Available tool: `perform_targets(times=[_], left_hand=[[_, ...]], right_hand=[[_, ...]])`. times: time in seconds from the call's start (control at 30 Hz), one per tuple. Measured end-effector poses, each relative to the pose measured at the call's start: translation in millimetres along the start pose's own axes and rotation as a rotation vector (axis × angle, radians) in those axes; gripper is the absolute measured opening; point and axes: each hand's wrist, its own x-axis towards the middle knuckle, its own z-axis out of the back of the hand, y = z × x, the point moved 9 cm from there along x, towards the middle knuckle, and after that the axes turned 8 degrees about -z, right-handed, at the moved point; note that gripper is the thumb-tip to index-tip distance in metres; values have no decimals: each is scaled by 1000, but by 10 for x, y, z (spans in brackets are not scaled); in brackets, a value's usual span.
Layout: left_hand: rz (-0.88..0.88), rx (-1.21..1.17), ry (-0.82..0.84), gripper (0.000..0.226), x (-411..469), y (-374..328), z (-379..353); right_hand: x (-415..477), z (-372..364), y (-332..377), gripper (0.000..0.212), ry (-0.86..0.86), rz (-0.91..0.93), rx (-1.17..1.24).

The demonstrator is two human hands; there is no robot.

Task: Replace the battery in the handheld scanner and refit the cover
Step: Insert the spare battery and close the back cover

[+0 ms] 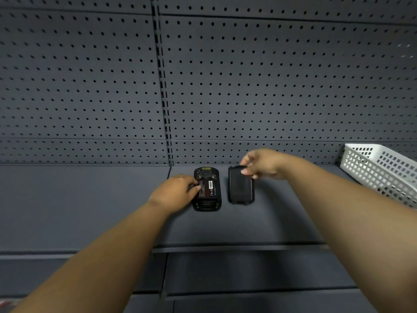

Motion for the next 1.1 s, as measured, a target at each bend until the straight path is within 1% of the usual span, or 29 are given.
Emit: perform_targets(times=[0.03,0.1,0.2,0.3,0.37,0.4,0.5,0.57,0.73,0.93,1.1], left_hand=[[0,-9,-3,35,-10,10,10],[-5,-28,-10,34,-28,26,30],[-19,-50,-27,36,-51,34,63],[-32,-70,-27,45,-89,26,88],[-52,-78,-25,55,-110,33,94],[-62,-84,-22,60,-117,39,92],[-88,-93,12,80,-119,78,55],[-111,-82,32,88,-102,98,22],[-168,-82,54,90,-36,99,-33],[-211,-18,72,92,-25,93,-62],[-247,29,61,86,-20,70,-63]], right_hand=[[-7,9,91,19,8,38,117],[-13,-34,236,20,19,86,256],[49,-219,343,21,-14,115,330],[127,-420,377,10,-79,114,393],[195,-484,360,22,-123,98,429],[226,-505,351,24,-137,90,434],[279,-543,342,24,-170,82,420],[300,-559,338,24,-170,84,412],[300,-594,322,26,-116,83,391],[298,-663,295,32,-59,64,333],[289,-659,259,37,-39,44,356]])
